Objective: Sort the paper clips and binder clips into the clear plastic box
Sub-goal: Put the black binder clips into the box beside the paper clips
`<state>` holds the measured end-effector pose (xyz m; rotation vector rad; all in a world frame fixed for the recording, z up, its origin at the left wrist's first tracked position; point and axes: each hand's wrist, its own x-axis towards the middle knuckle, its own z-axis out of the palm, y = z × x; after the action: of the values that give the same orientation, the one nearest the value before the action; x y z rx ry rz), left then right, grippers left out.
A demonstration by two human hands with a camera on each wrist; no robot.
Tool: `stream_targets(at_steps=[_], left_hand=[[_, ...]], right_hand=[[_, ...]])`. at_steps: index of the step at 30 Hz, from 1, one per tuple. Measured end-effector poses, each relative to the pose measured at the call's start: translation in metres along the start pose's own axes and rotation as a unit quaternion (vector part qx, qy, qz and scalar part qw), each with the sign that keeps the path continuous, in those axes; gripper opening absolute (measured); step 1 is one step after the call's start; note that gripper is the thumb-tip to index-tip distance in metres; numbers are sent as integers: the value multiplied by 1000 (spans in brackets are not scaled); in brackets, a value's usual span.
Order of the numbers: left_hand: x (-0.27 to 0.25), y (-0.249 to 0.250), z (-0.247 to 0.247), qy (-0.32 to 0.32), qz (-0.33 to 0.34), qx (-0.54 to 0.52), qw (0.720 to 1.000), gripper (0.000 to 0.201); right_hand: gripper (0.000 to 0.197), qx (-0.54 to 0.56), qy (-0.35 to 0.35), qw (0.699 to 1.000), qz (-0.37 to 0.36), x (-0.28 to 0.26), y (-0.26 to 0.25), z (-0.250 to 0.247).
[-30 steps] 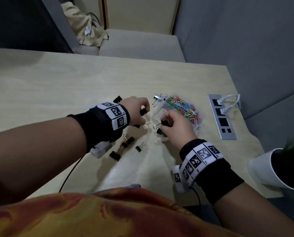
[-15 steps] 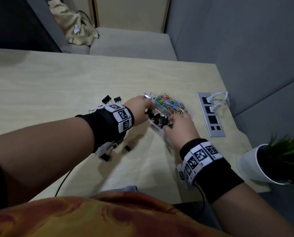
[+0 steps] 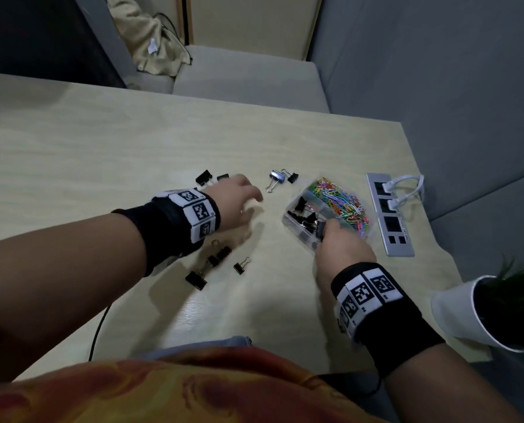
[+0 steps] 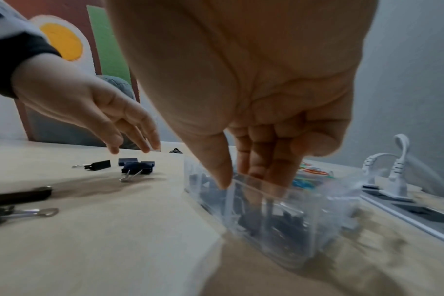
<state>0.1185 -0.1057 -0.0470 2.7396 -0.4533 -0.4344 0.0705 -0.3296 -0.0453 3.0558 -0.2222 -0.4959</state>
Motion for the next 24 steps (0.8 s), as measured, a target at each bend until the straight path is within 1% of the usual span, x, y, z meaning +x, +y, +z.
stream_targets(at_steps=[2, 4, 5, 6, 7, 8, 9, 10, 11, 12, 14, 16, 17, 18, 19, 21, 23, 24], left_hand=[[6, -19, -5, 18, -79, 23, 996, 45], [9, -37, -8, 7, -170, 48, 984, 61], [10, -45, -9, -4, -213, 55, 976, 70], [10, -53, -10, -15, -251, 55, 966, 79], [10, -59, -10, -27, -278, 49, 959, 88], [9, -64, -8, -41, -290, 44, 955, 94], [9, -67, -7, -52, -290, 43, 955, 99], [9, -69, -4, -58, -282, 45, 957, 100], [9, -70, -1, -54, -270, 46, 960, 97], [10, -70, 2, -42, -259, 41, 964, 90], [12, -72, 7, -12, -245, 25, 969, 74], [14, -72, 8, -6, -226, 19, 974, 62], [15, -73, 7, -8, -217, 19, 976, 56], [16, -72, 5, -14, -209, 18, 978, 51], [17, -72, 4, -23, -204, 17, 978, 48], [19, -71, 3, -33, -198, 9, 980, 43], [19, -71, 4, -35, -196, 2, 980, 38], [18, -71, 5, -37, -194, -2, 980, 36]], right_hand=[[31, -5, -7, 1000, 29, 3, -3, -1], [37, -6, 17, 999, 38, 9, -9, -2], [38, -1, 39, 999, 22, 13, -14, -3], [37, 19, 58, 998, -12, 16, -21, -5], [36, 53, 67, 995, -58, 20, -30, -7], [36, 89, 63, 989, -105, 24, -40, -10], [39, 114, 46, 982, -141, 29, -51, -13], [43, 124, 26, 979, -160, 35, -62, -16], [46, 126, 14, 979, -162, 43, -71, -19], [47, 125, 13, 980, -157, 51, -79, -22], [46, 128, 42, 977, -167, 68, -94, -26], [46, 107, 77, 971, -201, 81, -106, -26], [46, 90, 84, 971, -204, 87, -111, -26], [46, 65, 81, 977, -187, 93, -115, -24], [47, 33, 70, 985, -155, 98, -118, -23], [52, -46, 21, 994, -95, 105, -122, -20], [55, -106, -29, 990, -84, 104, -126, -17], [54, -121, -35, 988, -89, 100, -127, -15]])
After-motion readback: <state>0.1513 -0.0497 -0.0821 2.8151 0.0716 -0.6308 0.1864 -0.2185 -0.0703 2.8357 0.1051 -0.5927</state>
